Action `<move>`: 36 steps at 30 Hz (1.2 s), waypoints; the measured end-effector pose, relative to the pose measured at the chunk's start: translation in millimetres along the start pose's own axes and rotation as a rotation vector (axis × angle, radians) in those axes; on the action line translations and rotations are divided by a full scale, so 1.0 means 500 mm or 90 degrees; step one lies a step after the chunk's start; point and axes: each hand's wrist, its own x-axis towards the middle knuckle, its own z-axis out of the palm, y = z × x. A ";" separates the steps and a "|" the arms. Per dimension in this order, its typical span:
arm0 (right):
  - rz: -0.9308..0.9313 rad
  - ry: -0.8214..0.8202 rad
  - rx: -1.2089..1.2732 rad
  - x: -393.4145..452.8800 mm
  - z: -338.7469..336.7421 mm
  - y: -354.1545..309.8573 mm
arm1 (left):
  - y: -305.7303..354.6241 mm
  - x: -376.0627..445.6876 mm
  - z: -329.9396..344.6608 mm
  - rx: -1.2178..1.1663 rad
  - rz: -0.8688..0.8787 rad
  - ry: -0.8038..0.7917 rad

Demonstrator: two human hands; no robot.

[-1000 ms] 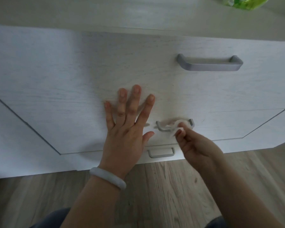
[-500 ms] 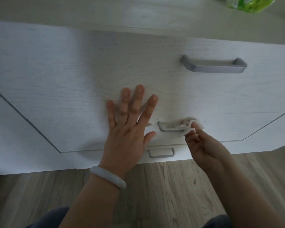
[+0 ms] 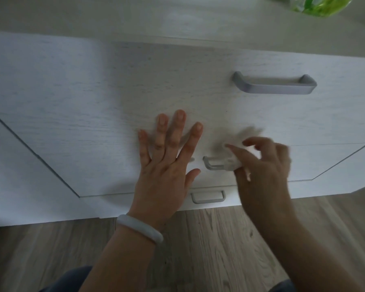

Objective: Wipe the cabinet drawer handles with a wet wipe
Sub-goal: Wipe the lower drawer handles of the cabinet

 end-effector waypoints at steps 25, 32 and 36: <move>-0.100 -0.032 0.049 -0.007 0.058 0.005 | 0.000 -0.003 -0.007 -0.022 0.002 -0.003; -0.065 -0.038 0.135 -0.006 0.062 0.020 | -0.002 -0.003 -0.012 -0.031 0.011 -0.006; -0.119 -0.048 0.147 -0.012 0.085 -0.002 | -0.004 -0.003 -0.011 -0.028 0.005 0.000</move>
